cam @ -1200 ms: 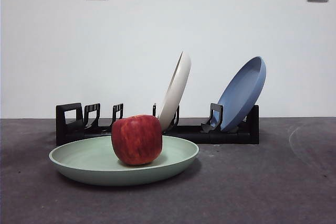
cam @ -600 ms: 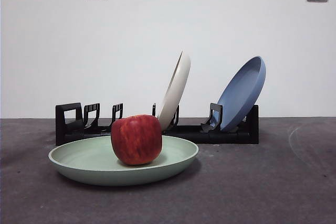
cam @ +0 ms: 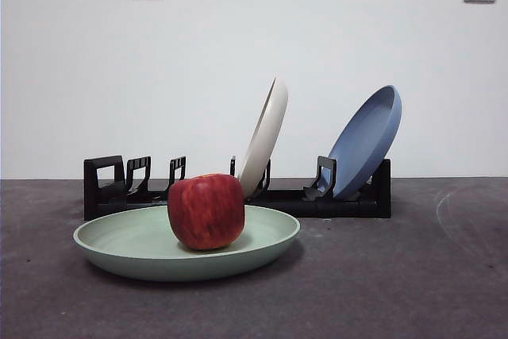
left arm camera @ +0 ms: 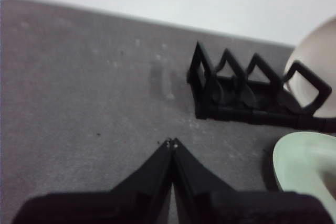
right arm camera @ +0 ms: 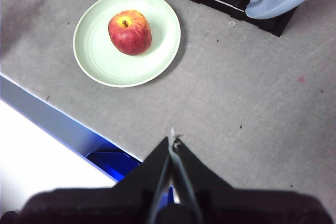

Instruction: Take the green plate from the plate rack,put the plate on the table,take the apple from the table,put the apple in the plate

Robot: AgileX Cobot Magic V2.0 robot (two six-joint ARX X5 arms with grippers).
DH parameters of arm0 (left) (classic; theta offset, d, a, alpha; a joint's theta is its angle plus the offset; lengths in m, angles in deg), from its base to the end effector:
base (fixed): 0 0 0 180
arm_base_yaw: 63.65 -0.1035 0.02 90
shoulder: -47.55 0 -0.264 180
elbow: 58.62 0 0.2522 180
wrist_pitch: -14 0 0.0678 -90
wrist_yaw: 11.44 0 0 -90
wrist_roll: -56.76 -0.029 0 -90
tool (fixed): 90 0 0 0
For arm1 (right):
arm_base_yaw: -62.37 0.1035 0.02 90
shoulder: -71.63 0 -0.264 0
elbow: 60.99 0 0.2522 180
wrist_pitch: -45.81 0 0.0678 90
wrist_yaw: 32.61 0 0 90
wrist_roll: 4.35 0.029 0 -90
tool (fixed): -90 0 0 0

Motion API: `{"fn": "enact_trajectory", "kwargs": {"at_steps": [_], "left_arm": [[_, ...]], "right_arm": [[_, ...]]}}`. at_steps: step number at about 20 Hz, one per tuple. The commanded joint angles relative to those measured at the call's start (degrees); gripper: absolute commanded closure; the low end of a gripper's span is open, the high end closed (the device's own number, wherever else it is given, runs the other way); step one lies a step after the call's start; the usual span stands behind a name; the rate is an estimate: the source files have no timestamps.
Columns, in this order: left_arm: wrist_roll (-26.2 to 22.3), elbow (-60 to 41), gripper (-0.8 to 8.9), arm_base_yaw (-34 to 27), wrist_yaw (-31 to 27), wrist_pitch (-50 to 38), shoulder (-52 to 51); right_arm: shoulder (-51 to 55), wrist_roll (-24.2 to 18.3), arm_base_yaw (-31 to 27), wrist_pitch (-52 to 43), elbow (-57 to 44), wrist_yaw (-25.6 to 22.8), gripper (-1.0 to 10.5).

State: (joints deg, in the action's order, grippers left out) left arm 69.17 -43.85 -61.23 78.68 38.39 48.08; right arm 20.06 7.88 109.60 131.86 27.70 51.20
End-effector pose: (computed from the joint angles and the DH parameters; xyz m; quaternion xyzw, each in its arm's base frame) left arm 0.0957 -0.0041 0.1509 -0.1059 0.0903 -0.0124 0.9902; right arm 0.0841 0.0863 0.3897 -0.0943 0.4018 0.2778 0.8674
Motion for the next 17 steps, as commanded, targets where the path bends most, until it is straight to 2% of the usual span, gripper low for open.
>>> {"fn": "enact_trajectory", "kwargs": {"at_steps": [1,17], "left_arm": [[-1.33,-0.33,8.17,0.07,1.55,-0.66,-0.31],[-1.36,-0.28,8.17,0.09,1.40,-0.83,1.38]], "right_arm": [[-0.07,0.44,0.02,-0.31,-0.24,-0.28,9.5],[-0.04,0.44,0.02,-0.31,-0.24,-0.28,9.5]]}}
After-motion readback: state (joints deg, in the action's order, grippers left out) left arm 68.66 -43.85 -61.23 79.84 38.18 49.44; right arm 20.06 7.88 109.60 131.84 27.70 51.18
